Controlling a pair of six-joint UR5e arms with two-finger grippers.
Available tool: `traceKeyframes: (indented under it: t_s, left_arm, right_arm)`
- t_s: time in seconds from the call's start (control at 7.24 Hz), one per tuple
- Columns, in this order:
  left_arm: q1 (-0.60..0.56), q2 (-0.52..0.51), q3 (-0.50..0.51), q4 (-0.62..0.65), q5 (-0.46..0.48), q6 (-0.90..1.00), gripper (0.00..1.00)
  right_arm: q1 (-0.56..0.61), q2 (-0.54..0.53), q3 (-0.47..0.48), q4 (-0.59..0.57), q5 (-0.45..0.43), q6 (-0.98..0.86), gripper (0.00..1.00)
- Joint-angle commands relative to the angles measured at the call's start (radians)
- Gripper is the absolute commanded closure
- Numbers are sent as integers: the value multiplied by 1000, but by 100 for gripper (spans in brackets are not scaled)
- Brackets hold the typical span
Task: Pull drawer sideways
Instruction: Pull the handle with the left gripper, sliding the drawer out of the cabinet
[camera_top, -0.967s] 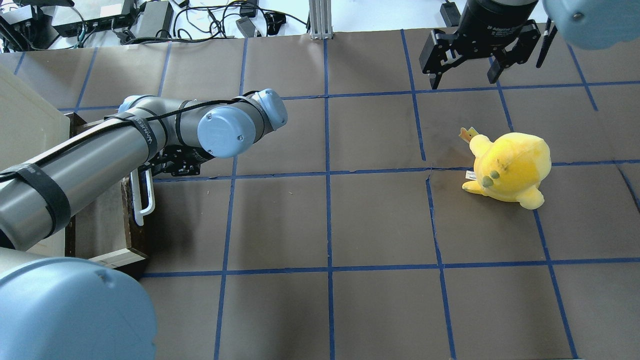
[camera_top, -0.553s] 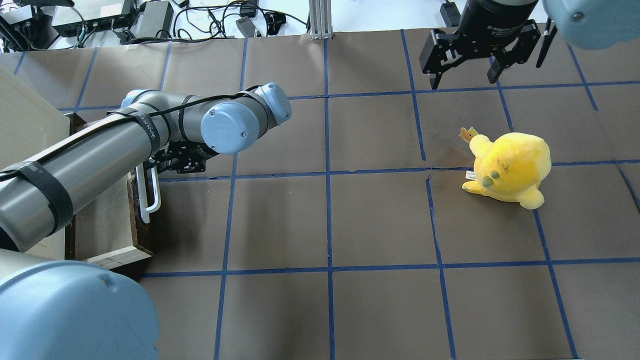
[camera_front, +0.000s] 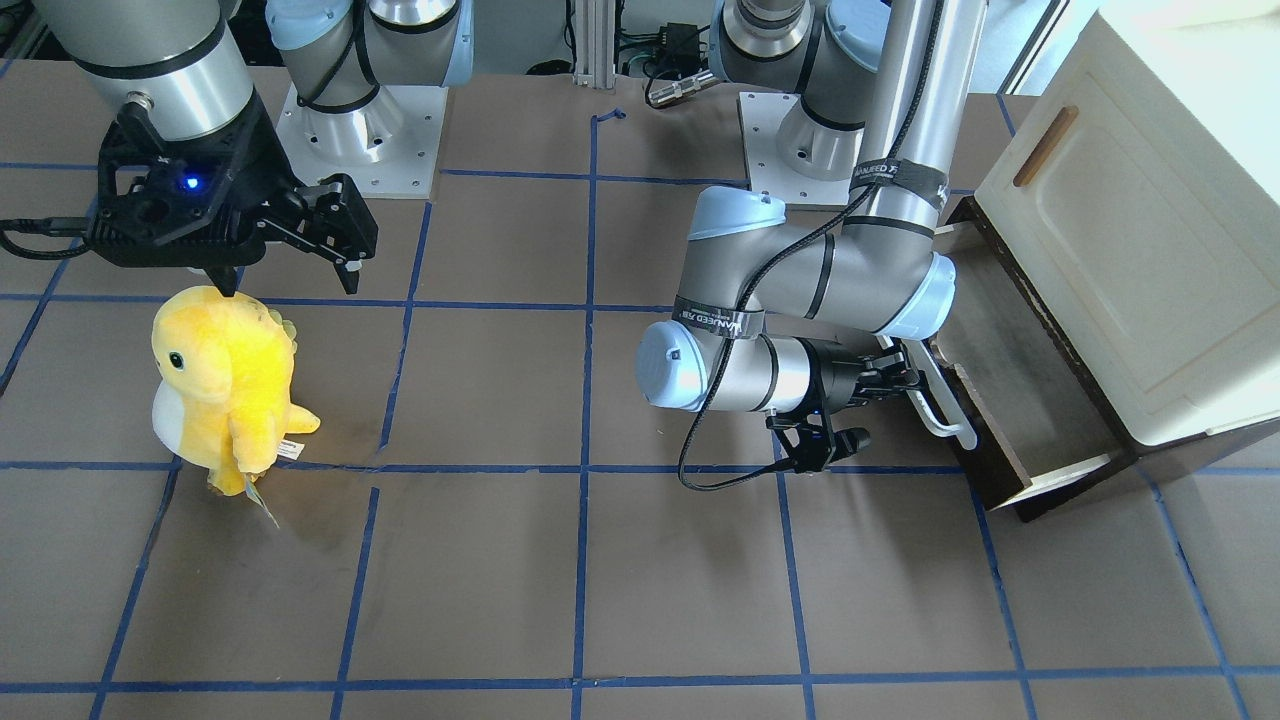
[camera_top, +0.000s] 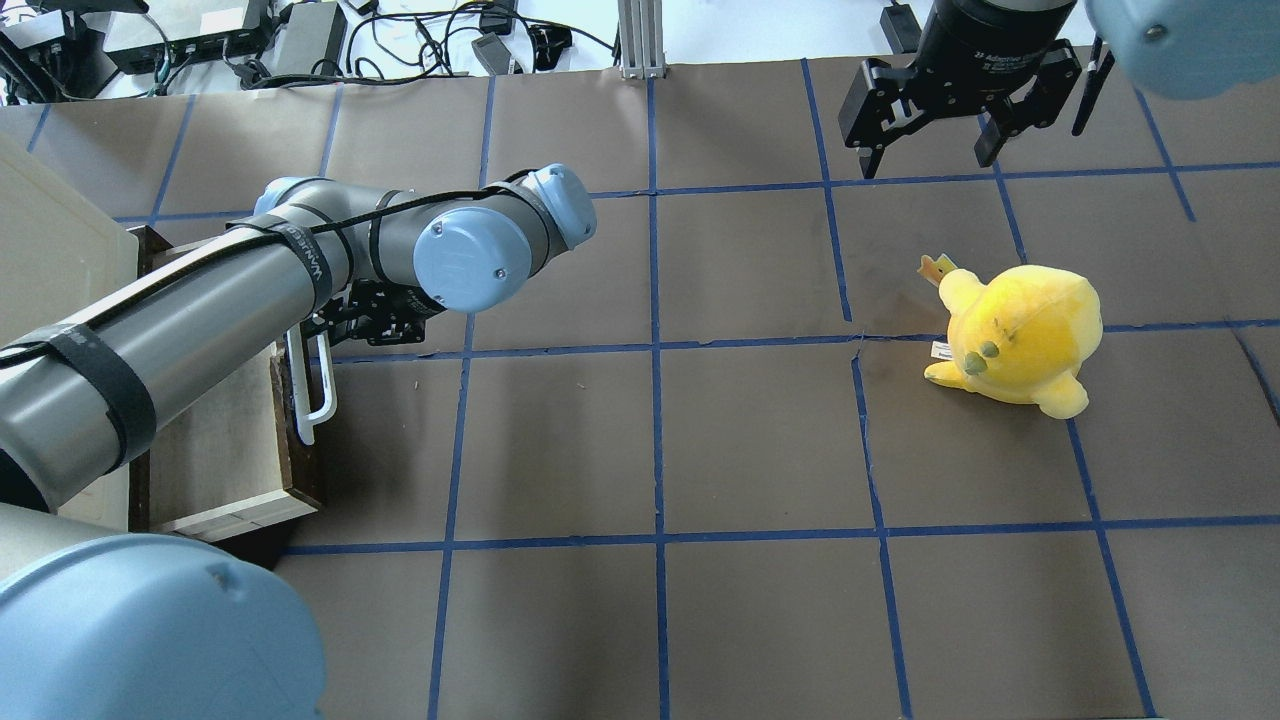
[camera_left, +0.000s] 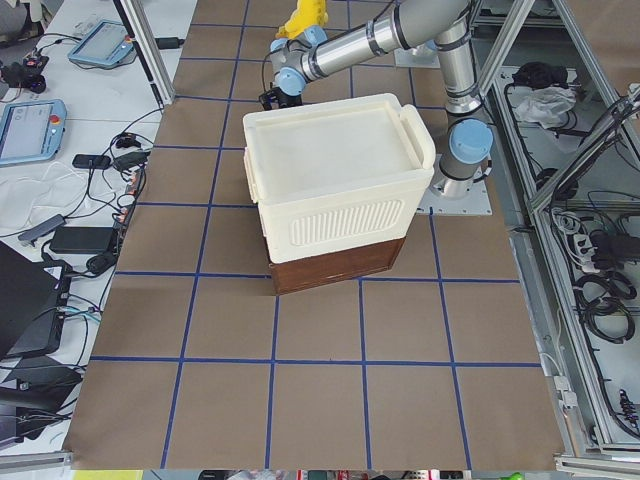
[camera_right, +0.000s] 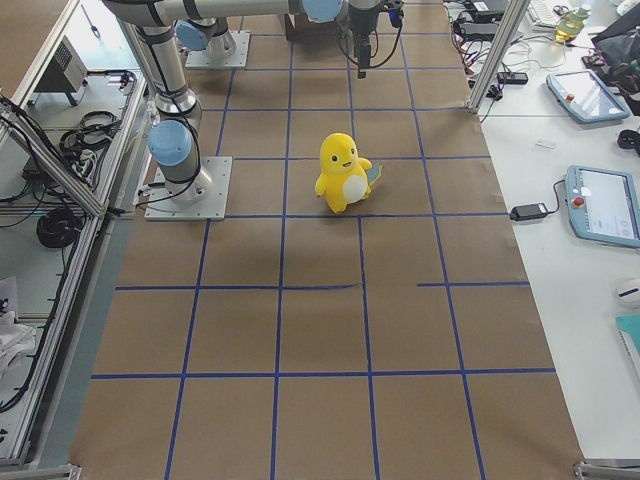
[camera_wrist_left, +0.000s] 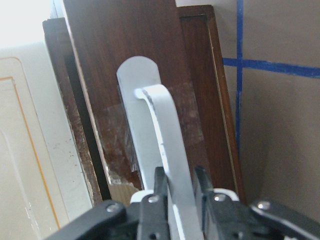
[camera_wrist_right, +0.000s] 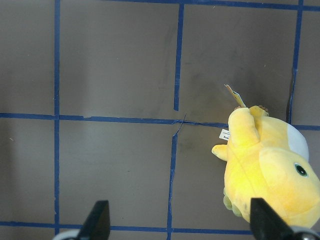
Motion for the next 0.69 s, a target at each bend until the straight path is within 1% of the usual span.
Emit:
traceKeyframes:
  t_s: [0.0, 0.14, 0.28, 0.41, 0.55]
  left_arm:
    - [-2, 0, 0, 11, -7, 8, 84]
    - [-2, 0, 0, 11, -7, 8, 84]
    - [-2, 0, 0, 11, -7, 8, 65]
    - [-4, 2, 0, 11, -5, 8, 42]
    - [-4, 2, 0, 11, -5, 8, 26]
  right_arm:
    - [0, 0, 0, 0, 0, 1, 0]
    - [0, 0, 0, 0, 0, 1, 0]
    - [0, 0, 0, 0, 0, 1, 0]
    - [0, 0, 0, 0, 0, 1, 0]
    - [0, 0, 0, 0, 0, 1, 0]
